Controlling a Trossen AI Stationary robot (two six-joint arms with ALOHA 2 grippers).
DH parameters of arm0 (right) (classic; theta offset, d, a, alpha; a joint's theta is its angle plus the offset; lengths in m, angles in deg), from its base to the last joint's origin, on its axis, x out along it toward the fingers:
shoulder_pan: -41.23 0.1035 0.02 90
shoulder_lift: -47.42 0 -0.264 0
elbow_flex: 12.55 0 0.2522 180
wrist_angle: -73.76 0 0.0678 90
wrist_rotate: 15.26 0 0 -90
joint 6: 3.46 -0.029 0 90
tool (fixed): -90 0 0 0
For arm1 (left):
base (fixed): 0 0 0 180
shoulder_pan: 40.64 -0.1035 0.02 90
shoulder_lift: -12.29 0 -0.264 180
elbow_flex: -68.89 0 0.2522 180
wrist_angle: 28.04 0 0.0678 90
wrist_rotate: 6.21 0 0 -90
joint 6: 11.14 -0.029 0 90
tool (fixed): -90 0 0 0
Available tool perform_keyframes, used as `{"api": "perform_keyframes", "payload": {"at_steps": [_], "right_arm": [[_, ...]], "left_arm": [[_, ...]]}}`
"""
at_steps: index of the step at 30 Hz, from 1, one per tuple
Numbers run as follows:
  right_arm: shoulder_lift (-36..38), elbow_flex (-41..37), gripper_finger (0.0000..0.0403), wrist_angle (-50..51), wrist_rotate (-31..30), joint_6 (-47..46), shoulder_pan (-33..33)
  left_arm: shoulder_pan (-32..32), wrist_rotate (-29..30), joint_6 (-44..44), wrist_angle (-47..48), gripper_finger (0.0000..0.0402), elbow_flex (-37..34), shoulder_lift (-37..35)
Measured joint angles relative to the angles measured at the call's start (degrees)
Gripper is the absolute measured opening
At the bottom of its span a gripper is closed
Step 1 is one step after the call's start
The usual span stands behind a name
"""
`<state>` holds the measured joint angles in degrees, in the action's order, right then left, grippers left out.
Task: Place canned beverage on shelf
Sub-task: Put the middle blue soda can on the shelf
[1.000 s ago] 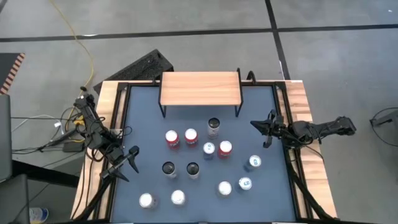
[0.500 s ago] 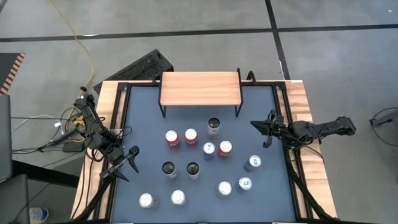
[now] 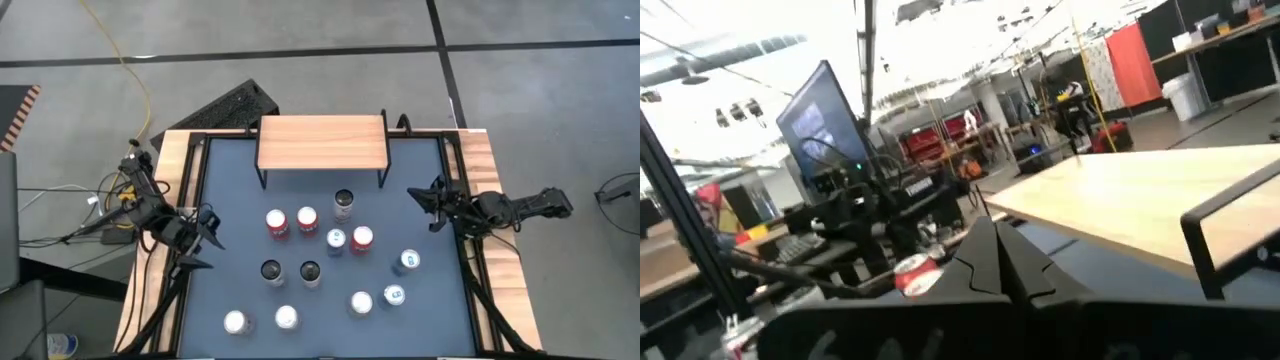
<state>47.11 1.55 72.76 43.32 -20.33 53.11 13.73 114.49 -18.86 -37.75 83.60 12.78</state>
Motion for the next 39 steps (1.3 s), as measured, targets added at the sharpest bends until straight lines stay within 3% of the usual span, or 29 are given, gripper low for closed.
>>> {"api": "perform_keyframes", "payload": {"at_steps": [6, 12, 15, 17, 22, 24, 27, 29, 34, 37, 39], "right_arm": [[0.1, 0.8, 0.0000, -6.2, -1.7, 7.5, -1.5], [-0.1, 6.5, 0.0017, -1.7, -3.1, 8.4, -2.6], [-1.6, 7.5, 0.0053, 0.3, -6.6, 12.4, -2.9], [-2.2, 7.8, 0.0083, 0.4, -6.4, 14.9, -3.1], [-2.6, 10.6, 0.0162, 11.4, 7.6, 12.6, -0.7], [-4.0, 12.9, 0.0187, 13.4, 8.3, 6.9, 1.0], [-8.5, 19.1, 0.0206, 16.5, 6.0, 5.2, 3.7], [-13.4, 25.1, 0.0210, 21.6, 3.2, 6.7, 5.2], [-30.6, 40.5, 0.0211, 30.1, -3.6, 12.7, 7.8], [-40.4, 54.0, 0.0213, 46.7, -4.2, 8.2, 8.0], [-46.9, 63.7, 0.0217, 62.0, -2.5, -0.8, 8.2]], "left_arm": [[0.0, 3.5, -8.7, -4.6, 0.0227, 0.0, 0.0], [-0.5, 15.4, -15.8, -22.0, 0.0227, 0.0, 0.0], [-1.8, 13.6, -24.7, -28.7, 0.0227, 0.0, 0.0], [-2.3, 11.2, -25.5, -30.6, 0.0227, 0.0, 0.0], [-2.7, 5.7, -19.9, -27.0, 0.0227, 0.0, 0.0], [-2.8, 5.2, -17.6, -27.5, 0.0227, 0.0, 0.0], [-2.8, 4.7, -11.7, -30.4, 0.0227, 1.3, 0.0], [-2.8, 0.9, -10.1, -30.3, 0.0227, 2.1, 0.0], [-2.8, -8.7, -15.4, -30.1, 0.0227, 3.1, 0.0], [-2.8, -10.9, -16.9, -29.7, 0.0227, 3.7, 0.0], [-2.8, -7.3, -12.5, -28.3, 0.0227, 4.9, 0.0]]}}
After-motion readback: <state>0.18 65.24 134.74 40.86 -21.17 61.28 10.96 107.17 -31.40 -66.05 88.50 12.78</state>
